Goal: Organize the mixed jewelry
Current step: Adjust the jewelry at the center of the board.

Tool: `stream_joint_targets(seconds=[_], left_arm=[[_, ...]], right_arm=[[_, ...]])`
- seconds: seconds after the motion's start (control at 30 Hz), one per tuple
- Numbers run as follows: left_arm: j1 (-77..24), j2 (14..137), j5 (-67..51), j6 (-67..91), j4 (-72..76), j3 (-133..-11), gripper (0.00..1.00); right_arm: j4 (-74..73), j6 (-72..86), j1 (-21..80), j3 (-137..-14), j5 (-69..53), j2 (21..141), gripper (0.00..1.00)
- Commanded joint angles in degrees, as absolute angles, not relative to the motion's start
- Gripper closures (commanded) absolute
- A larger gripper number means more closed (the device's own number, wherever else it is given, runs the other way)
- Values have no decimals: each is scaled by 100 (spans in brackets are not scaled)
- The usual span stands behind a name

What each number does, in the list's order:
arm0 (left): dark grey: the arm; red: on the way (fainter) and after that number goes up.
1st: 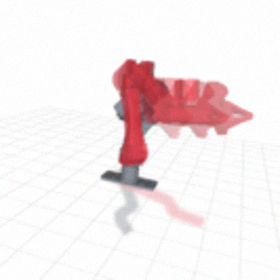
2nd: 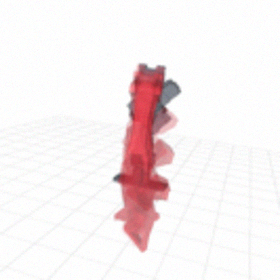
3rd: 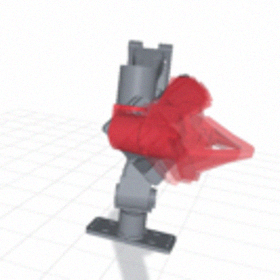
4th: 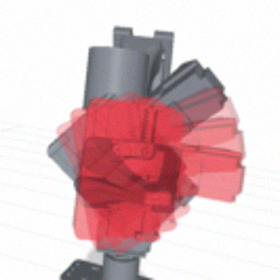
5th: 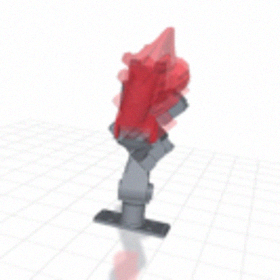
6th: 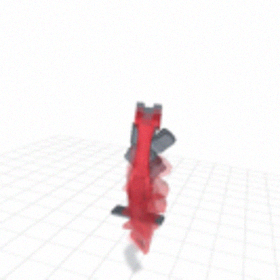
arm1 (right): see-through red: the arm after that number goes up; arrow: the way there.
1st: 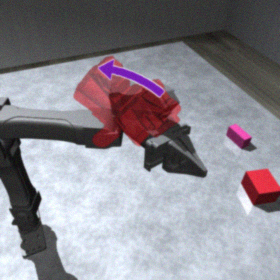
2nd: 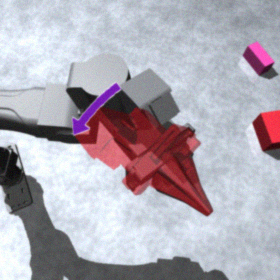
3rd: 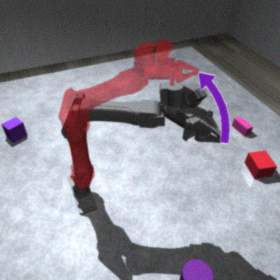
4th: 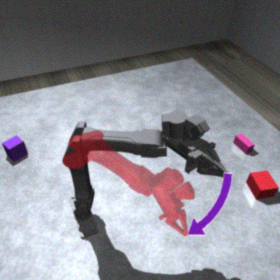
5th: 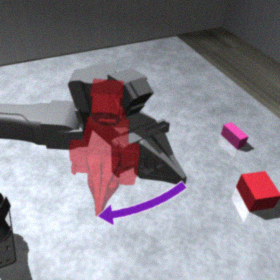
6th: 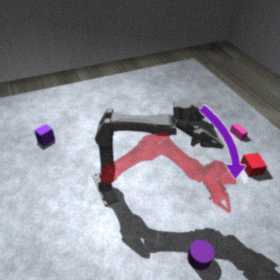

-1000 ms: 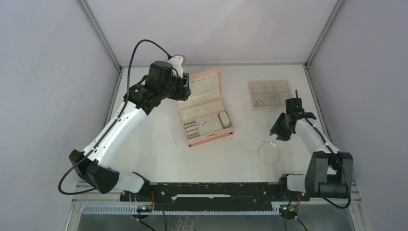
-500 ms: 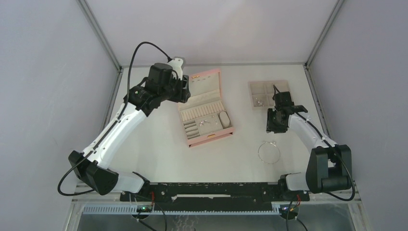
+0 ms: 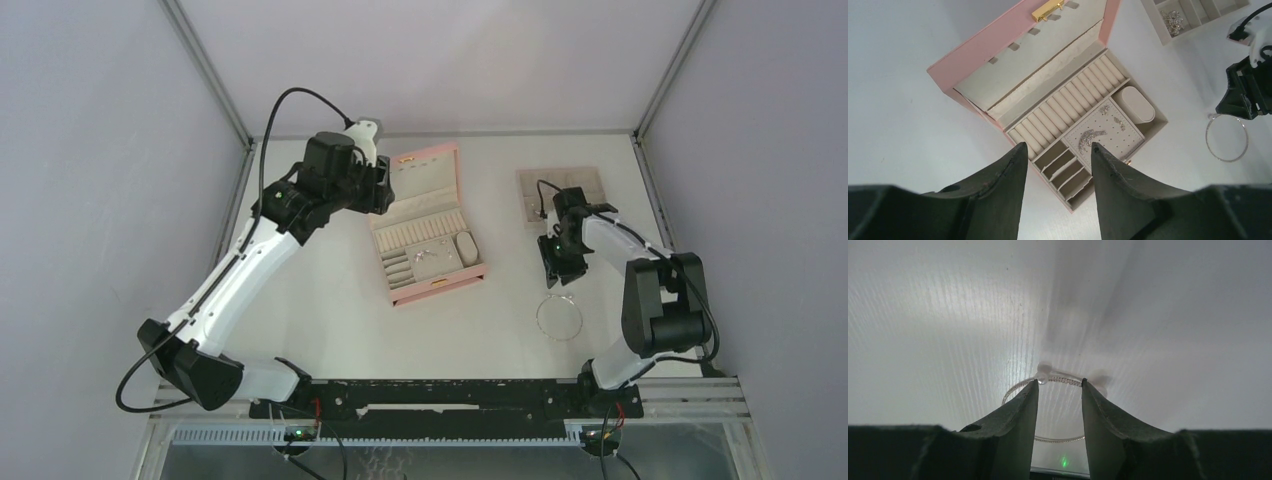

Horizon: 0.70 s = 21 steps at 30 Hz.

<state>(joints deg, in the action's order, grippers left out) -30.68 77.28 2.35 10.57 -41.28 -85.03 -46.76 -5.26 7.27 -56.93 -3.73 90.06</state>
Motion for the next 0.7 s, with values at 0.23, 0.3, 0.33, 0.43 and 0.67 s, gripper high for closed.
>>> stream_joint_targets(seconds=[0.23,0.3,0.33,0.43,0.67], left_arm=[[-3049,7458,255,1046,-4090,-8332,45],[-3049,7446,261,1033,-4087,-8326,45],[-3043,7445,263,1029,-4087,-8324,45],[-3049,7422,280,1019,-4096,-8317,45],[-3049,7392,294,1011,-4094,-8306,45]], right_arm=[[-5229,-859,1144,-5986,-540,9389,54],[-5201,-850,1203,-5990,-498,9476,56],[-5168,-842,1237,-5986,-429,9522,56],[-5015,-773,1291,-5993,-319,9647,58],[-4847,-705,1319,-5986,-235,9835,65]])
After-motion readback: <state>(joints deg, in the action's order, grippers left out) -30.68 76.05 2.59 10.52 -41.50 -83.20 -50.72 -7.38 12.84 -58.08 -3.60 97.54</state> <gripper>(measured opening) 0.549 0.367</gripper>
